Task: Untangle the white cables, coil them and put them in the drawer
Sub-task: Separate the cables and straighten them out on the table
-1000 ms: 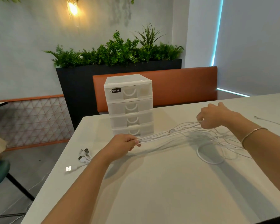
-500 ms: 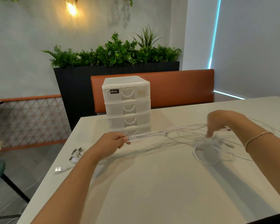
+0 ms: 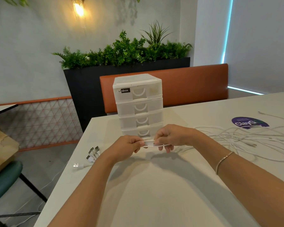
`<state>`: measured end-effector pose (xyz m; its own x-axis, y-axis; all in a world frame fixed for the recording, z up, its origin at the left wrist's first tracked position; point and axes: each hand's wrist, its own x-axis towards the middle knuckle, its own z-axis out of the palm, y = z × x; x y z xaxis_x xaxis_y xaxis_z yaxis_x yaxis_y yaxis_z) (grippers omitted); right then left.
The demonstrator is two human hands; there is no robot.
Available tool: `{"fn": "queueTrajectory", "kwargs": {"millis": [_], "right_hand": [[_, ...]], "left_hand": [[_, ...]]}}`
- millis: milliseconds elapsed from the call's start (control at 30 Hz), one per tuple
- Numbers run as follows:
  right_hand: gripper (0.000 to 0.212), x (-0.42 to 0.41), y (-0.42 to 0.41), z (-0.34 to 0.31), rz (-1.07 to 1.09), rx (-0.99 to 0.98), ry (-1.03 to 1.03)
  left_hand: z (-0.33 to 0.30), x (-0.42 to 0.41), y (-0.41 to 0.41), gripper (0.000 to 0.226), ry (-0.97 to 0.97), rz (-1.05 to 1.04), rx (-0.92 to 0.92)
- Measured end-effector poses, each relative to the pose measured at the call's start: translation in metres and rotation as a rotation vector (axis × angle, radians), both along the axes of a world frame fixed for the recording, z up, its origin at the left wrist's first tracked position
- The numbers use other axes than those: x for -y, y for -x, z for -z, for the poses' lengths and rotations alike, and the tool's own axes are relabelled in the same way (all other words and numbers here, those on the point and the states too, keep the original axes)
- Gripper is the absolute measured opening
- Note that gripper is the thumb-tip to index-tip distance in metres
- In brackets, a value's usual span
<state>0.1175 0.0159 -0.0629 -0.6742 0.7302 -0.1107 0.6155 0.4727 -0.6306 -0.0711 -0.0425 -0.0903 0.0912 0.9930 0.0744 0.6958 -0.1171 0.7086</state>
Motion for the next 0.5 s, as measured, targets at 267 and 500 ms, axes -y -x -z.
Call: {"fn": "queueTrajectory", "kwargs": {"millis": [267,500], "right_hand": [[0.021,0.0,0.005,0.003,0.018,0.094,-0.072],[0.025,0.002,-0.007,0.0,0.026,0.168,-0.052]], "left_hand": [[0.0,0.001,-0.003,0.025,0.011,-0.011,-0.015],[-0.002,0.003,-0.007,0.027,0.008,-0.002,-0.083]]}}
